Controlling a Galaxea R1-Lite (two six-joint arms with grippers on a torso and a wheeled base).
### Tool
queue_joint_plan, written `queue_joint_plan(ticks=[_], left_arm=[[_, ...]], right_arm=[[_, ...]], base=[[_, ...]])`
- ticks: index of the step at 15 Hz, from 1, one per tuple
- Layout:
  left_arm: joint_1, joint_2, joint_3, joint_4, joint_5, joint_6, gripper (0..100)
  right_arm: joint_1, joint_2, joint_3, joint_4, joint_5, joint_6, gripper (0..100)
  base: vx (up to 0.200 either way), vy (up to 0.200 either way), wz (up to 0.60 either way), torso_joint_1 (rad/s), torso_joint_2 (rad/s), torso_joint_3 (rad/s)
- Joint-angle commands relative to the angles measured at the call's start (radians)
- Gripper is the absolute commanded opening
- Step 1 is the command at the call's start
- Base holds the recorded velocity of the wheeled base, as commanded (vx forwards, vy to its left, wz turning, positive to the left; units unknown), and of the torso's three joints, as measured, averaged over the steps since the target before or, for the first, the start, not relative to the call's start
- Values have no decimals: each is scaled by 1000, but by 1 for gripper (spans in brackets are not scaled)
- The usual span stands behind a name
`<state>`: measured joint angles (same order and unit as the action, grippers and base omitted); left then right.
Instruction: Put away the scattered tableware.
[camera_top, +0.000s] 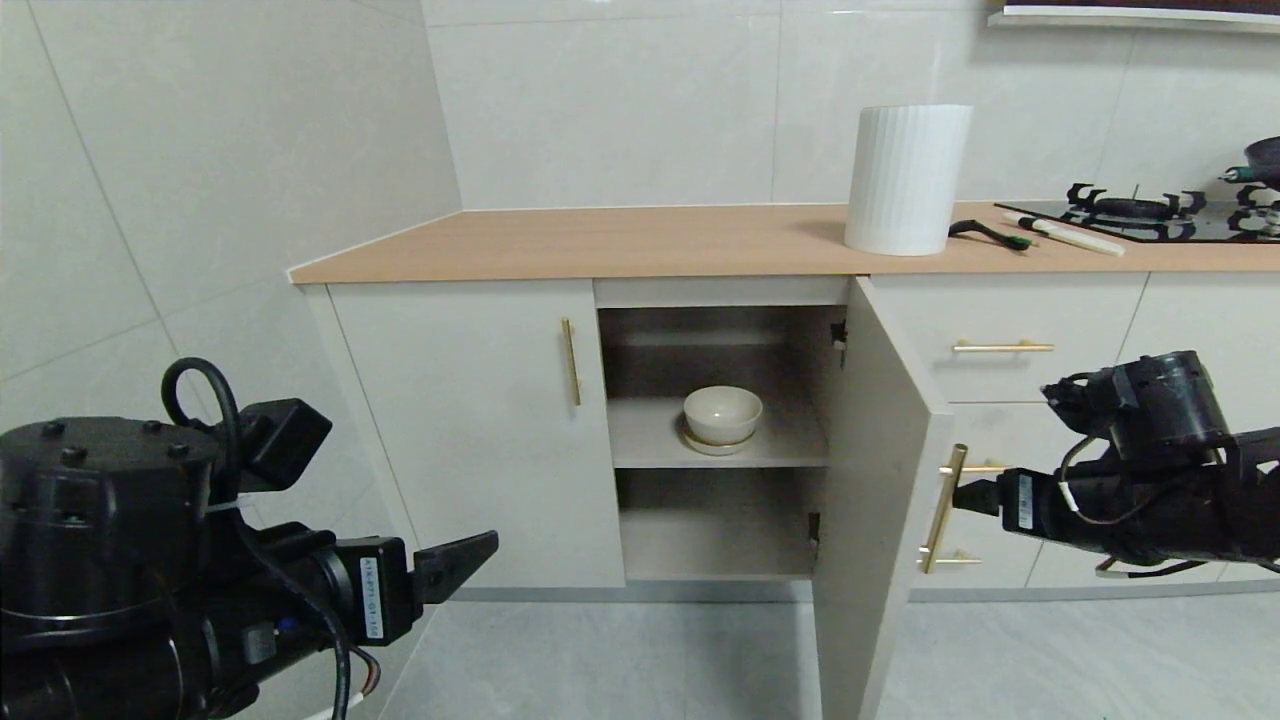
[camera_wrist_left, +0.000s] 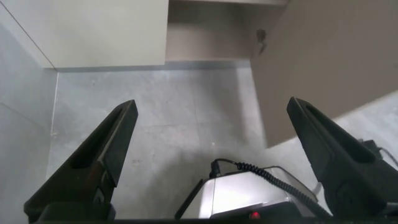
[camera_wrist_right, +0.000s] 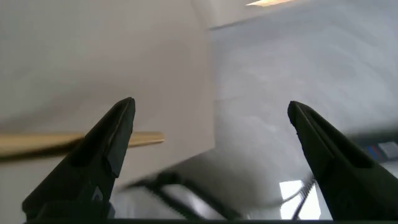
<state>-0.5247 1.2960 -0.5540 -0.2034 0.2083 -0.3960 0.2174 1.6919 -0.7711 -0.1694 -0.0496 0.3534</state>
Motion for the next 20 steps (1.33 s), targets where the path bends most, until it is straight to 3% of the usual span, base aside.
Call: queue_joint_plan(ticks=[1, 9, 12, 20], left_arm=[[0, -23, -1, -10, 0, 0, 100], [0, -18, -1, -25, 2, 9, 100], [0, -14, 2, -24, 5, 8, 100], [-1, -9, 5, -21, 10, 19, 100]], right_arm=[[56, 60, -70, 4, 2, -48, 100], [148, 276, -235, -6, 8, -99, 100], [165, 331, -274, -82, 5, 6, 100], [203, 410, -346, -99, -6, 128, 100]], base=[[0, 0, 0, 0, 0, 0], [0, 0, 0, 0, 0, 0], [0, 0, 0, 0, 0, 0], [0, 0, 0, 0, 0, 0]])
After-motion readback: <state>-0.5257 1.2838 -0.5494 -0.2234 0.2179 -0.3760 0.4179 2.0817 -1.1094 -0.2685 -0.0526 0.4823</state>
